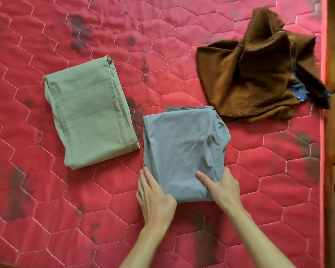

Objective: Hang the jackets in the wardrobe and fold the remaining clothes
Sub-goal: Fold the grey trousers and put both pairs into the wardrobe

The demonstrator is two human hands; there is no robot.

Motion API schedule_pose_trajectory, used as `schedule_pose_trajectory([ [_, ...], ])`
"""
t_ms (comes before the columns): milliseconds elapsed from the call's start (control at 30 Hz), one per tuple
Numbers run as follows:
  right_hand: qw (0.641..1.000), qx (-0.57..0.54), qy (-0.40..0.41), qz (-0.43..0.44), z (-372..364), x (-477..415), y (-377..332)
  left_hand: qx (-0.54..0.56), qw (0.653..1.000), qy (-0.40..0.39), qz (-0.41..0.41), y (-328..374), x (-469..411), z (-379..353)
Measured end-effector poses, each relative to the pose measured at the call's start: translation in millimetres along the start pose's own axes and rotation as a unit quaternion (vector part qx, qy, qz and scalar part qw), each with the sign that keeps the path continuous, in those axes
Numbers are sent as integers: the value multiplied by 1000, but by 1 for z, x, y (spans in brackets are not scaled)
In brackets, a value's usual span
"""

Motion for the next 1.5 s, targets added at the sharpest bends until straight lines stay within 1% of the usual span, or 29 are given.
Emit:
schedule_pose_trajectory([
  [33,1000,9,-12,12,3,-4,-3,10,999,-19,-26,-4,-4,3],
  [67,999,13,-25,25,6,-7,-6,25,996,-41,-73,-10,-7,8],
  [133,998,-3,-49,36,12,-10,-12,59,975,-83,-198,-28,-14,21],
  [167,998,-11,-56,38,14,-9,-14,67,962,-89,-248,-40,-18,27],
  [200,997,-21,-59,36,14,-7,-15,64,955,-78,-279,-52,-21,33],
  [233,997,-31,-62,27,13,-5,-14,56,955,-53,-285,-61,-20,36],
  [267,996,-51,-67,11,10,-2,-13,48,962,-17,-267,-68,-15,36],
  [300,995,-76,-71,-10,7,1,-11,49,971,28,-231,-70,-7,33],
  [367,988,-124,-81,-52,4,8,-8,73,984,106,-123,-60,17,23],
  [400,984,-141,-87,-66,5,11,-8,97,986,122,-58,-53,28,18],
  [467,980,-157,-95,-77,9,16,-11,148,979,118,77,-45,42,6],
  [500,979,-161,-96,-77,11,17,-12,159,974,107,118,-42,45,2],
  [533,979,-164,-97,-74,14,18,-14,160,974,95,130,-41,46,-2],
  [600,978,-169,-104,-67,19,18,-20,149,978,93,111,-42,41,-4],
  [633,978,-170,-106,-64,22,18,-22,146,981,95,86,-44,36,-2],
  [700,977,-176,-107,-57,30,15,-27,148,985,88,10,-48,25,11],
  [800,975,-179,-127,-45,45,10,-35,152,981,42,-114,-61,10,39],
  [833,973,-176,-140,-38,49,9,-37,157,978,14,-140,-66,5,46],
  [867,972,-173,-155,-31,51,10,-38,164,975,-21,-147,-70,-1,52],
  [933,969,-172,-175,-22,51,12,-39,195,970,-84,-122,-76,-9,55],
  [967,968,-175,-177,-25,49,13,-38,213,967,-86,-108,-77,-8,54],
  [1033,968,-184,-169,-40,44,15,-34,230,968,-27,-91,-73,1,48],
  [1100,968,-188,-160,-54,39,18,-28,235,970,37,-41,-67,13,36],
  [1167,966,-189,-162,-67,37,20,-23,260,963,70,26,-57,21,29],
  [1200,965,-188,-167,-71,39,21,-21,269,960,66,42,-54,20,28],
  [1267,966,-175,-177,-70,47,17,-17,288,957,32,21,-54,12,29],
  [1367,970,-145,-186,-52,66,6,-11,294,956,6,-9,-81,-14,46],
  [1433,973,-133,-184,-41,76,2,-6,269,963,16,-5,-104,-30,62],
  [1500,974,-131,-184,-33,76,3,-2,220,974,59,-12,-108,-25,74],
])
Point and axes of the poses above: each hand's wrist, its own x-axis away from the middle knuckle, its own z-axis out of the back of the hand, y = z × x, the point moved 2 cm from there along -x, towards the middle knuckle, and after that the axes turned 11 degrees about y, right-handed, at the moved point
